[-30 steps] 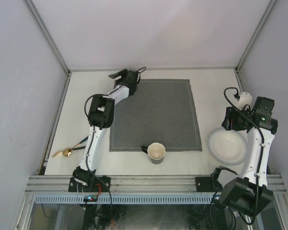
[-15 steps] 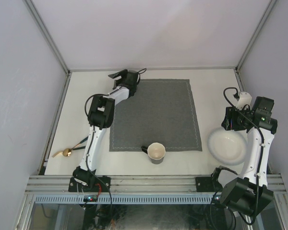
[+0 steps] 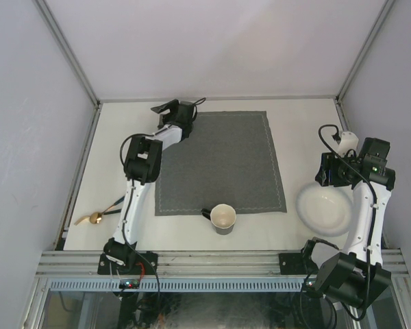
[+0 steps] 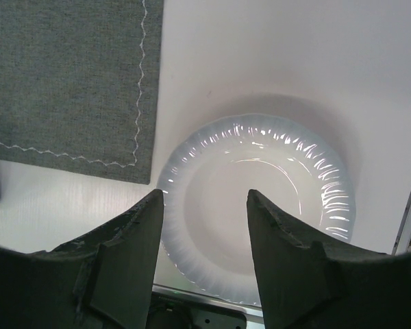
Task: Set the dinner table for one person
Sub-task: Adjust the napkin at the center of the board, then pick up the plate at the center of the board.
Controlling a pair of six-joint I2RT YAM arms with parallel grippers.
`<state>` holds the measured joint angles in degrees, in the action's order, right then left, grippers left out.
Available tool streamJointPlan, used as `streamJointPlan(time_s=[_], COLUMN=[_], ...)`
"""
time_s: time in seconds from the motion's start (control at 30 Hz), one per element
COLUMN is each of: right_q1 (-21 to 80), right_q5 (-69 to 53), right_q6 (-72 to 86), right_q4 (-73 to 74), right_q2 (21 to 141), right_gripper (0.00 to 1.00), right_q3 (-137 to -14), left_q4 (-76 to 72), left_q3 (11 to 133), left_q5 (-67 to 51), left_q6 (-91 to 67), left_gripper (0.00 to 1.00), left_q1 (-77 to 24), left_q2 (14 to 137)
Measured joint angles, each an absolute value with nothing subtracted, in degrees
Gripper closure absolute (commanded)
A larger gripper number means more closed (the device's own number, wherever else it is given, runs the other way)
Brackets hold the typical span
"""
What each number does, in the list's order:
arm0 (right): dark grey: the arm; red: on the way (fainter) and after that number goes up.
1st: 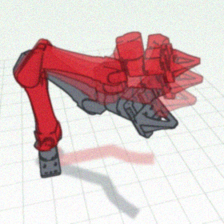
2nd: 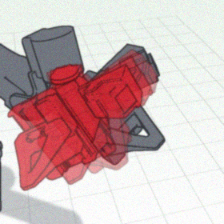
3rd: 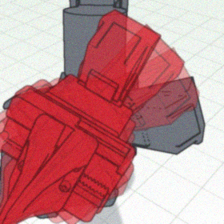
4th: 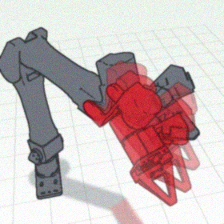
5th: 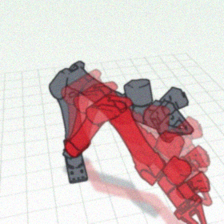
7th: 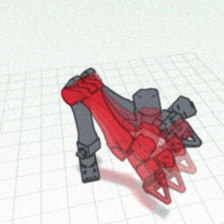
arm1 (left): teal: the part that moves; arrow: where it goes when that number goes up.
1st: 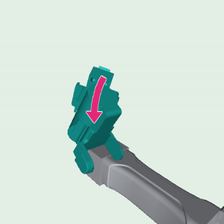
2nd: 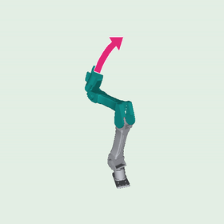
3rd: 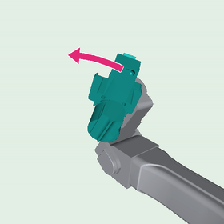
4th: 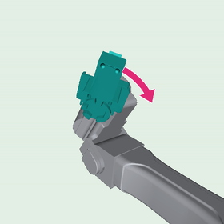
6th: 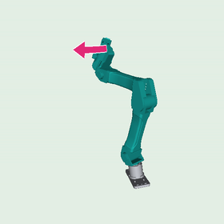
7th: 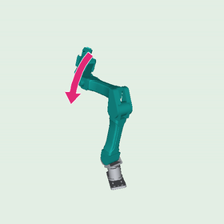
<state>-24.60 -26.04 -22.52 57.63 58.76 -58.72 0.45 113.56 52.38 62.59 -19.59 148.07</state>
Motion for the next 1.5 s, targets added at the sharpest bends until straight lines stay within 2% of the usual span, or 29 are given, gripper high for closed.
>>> streamJointPlan(time_s=[0.27, 0.43, 0.6, 0.77, 0.9, 1.1, 1.27, 1.5], right_q1=[-24.58, -23.86, -22.76, -25.02, -35.24, -52.36, -66.19, -85.21], right_q5=[-25.98, -25.96, -24.45, -20.18, -21.08, -24.62, -31.29, -42.46], right_q6=[-22.2, -21.28, -20.58, -23.79, -34.04, -51.99, -62.19, -76.77], right_q4=[57.58, 56.75, 56.38, 59.09, 63.9, 72.71, 77.12, 82.89], right_q2=[58.81, 59.51, 59.7, 60.71, 60.69, 64.18, 68.55, 76.9], right_gripper=[0.48, 0.47, 0.47, 0.47, 0.46, 0.47, 0.47, 0.47], right_q3=[-58.72, -58.72, -58.72, -58.65, -56.77, -53.49, -53.76, -54.94], left_q4=[2.83, 10.46, 17.8, 24.8, 27.75, 28.08, 29.63, 28.69], left_q3=[111.57, 112.2, 115.52, 113.84, 106.98, 85.86, 75.16, 70.02], left_q5=[49.25, 42.39, 34.76, 23.11, 18.0, 17.45, 17.8, 19.81], left_q6=[53.67, 41.58, 28.84, 15.66, 10.44, 11.35, 14.2, 14.66], left_gripper=[0.05, 0.08, 0.06, 0.05, 0.06, 0.06, 0.05, 0.05], left_q1=[-19.38, -19.64, -19.51, -14.94, -6.11, 0.64, 2.22, 8.36], left_q2=[142.76, 130.98, 119.52, 105.65, 93.19, 78.59, 74.78, 67.75])
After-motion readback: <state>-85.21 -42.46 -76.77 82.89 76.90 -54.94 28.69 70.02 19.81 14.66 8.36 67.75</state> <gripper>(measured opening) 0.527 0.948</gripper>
